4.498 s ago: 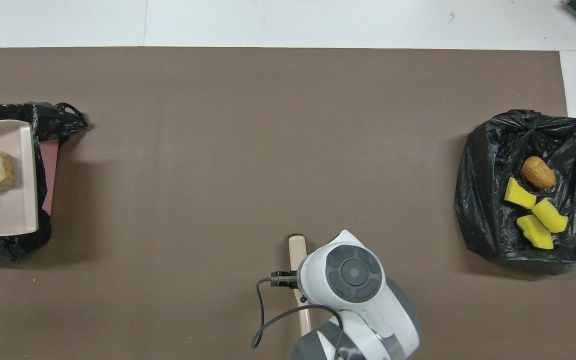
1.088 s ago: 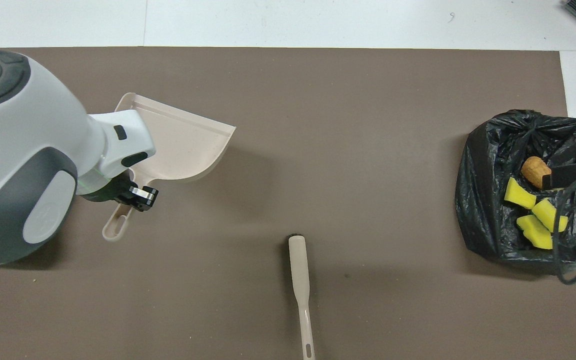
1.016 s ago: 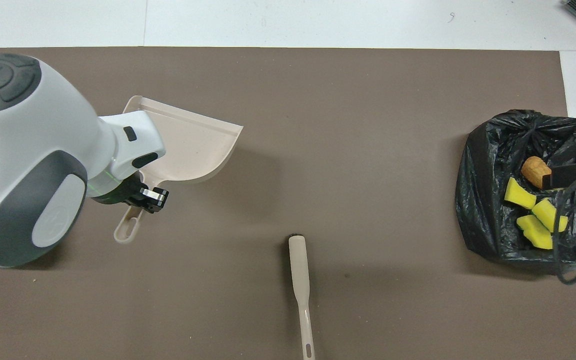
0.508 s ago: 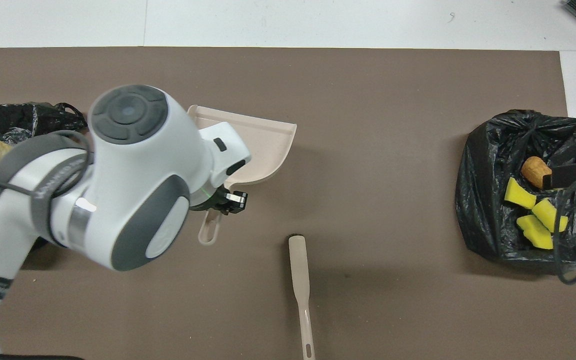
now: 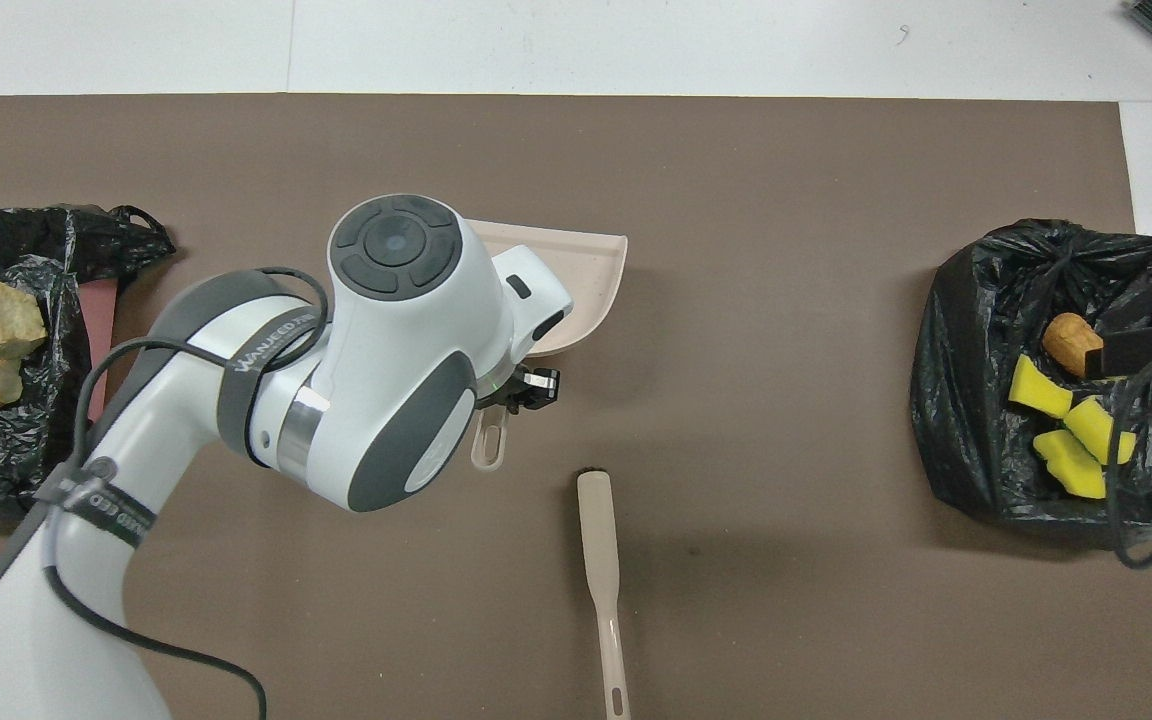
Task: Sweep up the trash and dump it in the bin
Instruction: 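Return the empty dustpan to the table center with the left gripper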
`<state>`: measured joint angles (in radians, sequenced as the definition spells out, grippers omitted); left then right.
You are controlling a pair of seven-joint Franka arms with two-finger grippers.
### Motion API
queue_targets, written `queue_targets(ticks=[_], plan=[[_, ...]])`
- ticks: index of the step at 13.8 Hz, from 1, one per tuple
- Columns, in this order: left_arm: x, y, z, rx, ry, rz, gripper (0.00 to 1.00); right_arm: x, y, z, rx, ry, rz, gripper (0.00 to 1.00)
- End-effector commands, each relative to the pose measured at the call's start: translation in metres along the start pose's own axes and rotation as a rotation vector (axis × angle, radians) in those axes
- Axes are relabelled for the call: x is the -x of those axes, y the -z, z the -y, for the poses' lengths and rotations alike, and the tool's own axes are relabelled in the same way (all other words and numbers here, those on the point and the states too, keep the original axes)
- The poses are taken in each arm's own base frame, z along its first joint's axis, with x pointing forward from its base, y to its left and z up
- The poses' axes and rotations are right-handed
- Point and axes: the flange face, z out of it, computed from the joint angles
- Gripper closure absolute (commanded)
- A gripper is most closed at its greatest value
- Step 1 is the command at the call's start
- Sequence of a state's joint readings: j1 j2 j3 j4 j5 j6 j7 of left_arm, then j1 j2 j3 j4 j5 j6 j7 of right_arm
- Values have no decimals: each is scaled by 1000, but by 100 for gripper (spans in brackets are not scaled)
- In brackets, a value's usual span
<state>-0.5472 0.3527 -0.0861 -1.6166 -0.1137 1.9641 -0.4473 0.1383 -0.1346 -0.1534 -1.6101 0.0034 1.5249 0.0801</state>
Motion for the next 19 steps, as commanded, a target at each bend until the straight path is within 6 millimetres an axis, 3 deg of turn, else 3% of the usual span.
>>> queue_targets(ticks=[1, 3, 6, 7, 9, 11, 14, 19], plan=[[-12, -7, -7, 30, 28, -33, 100, 8, 1, -2, -18, 17, 37, 0], [-6, -49, -33, 3, 28, 6, 100, 8, 0, -9, -9, 10, 45, 0], [-9, -59, -42, 15, 28, -52, 100, 8, 1, -24, -11, -11, 42, 0], [-8, -59, -43, 17, 56, -51, 89, 8, 0, -25, -11, -14, 45, 0], [-3, -57, -49, 4, 109, -56, 0, 8, 0, -36, -10, -34, 44, 0], [-4, -44, -45, 4, 108, -68, 0, 8, 1, -36, -9, -36, 42, 0], [-2, 7, -21, -2, 131, -80, 0, 8, 2, -31, -8, -36, 39, 0], [-30, 66, 80, 7, 145, -95, 0, 8, 2, -25, -15, -24, 38, 0]])
